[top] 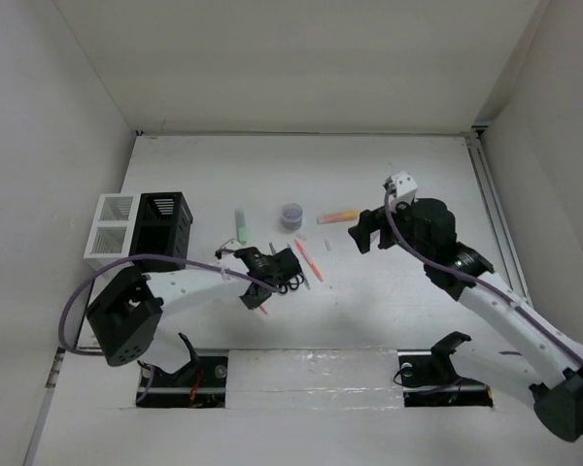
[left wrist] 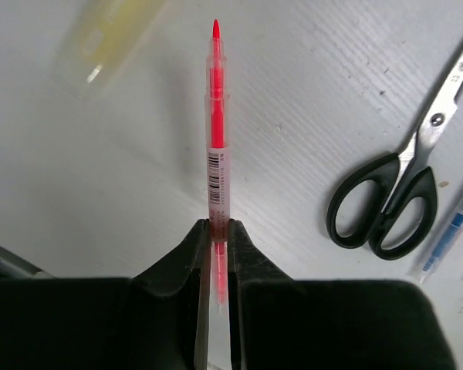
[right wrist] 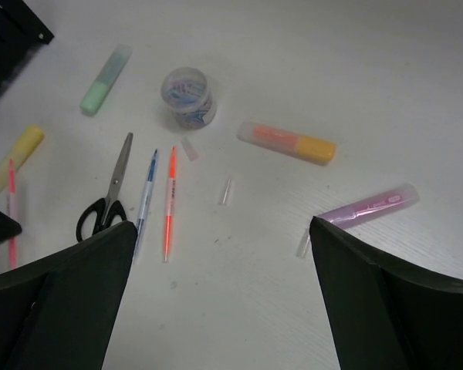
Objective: Sort the stationery into containers
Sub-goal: Pick up the pen from the center of the board, then close the pen cap on the pen.
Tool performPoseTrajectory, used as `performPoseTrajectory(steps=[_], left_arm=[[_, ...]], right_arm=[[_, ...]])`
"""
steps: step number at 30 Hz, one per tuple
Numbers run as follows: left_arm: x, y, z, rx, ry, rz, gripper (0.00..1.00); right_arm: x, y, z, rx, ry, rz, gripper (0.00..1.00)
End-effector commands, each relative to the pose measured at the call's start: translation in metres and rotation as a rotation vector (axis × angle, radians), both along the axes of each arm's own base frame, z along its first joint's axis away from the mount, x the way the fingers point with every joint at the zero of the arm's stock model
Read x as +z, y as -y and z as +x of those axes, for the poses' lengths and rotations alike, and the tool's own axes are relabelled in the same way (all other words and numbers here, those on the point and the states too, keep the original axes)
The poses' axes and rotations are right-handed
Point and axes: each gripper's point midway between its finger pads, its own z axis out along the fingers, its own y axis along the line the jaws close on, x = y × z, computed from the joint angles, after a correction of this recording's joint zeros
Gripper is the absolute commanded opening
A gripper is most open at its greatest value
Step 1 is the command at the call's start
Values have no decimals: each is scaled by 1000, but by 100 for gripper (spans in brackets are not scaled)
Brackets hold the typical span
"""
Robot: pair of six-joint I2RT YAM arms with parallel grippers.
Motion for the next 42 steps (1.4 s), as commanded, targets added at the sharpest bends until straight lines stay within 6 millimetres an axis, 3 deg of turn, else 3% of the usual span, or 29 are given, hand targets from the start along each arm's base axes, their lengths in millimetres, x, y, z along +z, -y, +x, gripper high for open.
performPoseTrajectory(steps=[1,2,7,8,9,12,14,15,16,19,20,24,29,32,42], left_arm=[[43,-31,14,72,150,73,0],[49,-34,14,65,167,72,0],[85,-36,32,-78,253,124,0],[89,-35,34,-100,260,133,0],[100,-31,36,-145,287,119,0],[124,-22,44,-269,342,109,0],[152,-14,51,-319,439,35,0],[161,-11,51,-356,464,18,0],[176,-14,49,-438,498,17,0],[212,3,46,-581,604,-86,0],[228,0,45,-637,658,-84,0],[236,-12,45,-683,686,-26,0],[217,-5,41,-799,673,-2,0],[217,1,39,-831,705,-41,0],[228,-3,36,-820,766,-69,0]], right_arm=[[2,-30,16,100,43,25,100],[-12,-38,25,119,10,-6,100],[-35,-64,49,264,11,-146,98],[-30,-68,56,269,26,-156,97],[-45,-70,65,258,-9,-178,91],[-48,-78,80,273,6,-211,83],[-59,-90,88,305,7,-222,76],[-58,-100,87,317,19,-236,76],[-70,-104,90,319,5,-262,76],[-80,-114,94,336,23,-318,76],[-86,-117,100,333,23,-331,76],[-100,-127,106,341,5,-333,72],[-108,-135,112,333,-12,-329,60],[-120,-142,111,346,-30,-340,60],[-142,-155,115,379,-66,-350,59]])
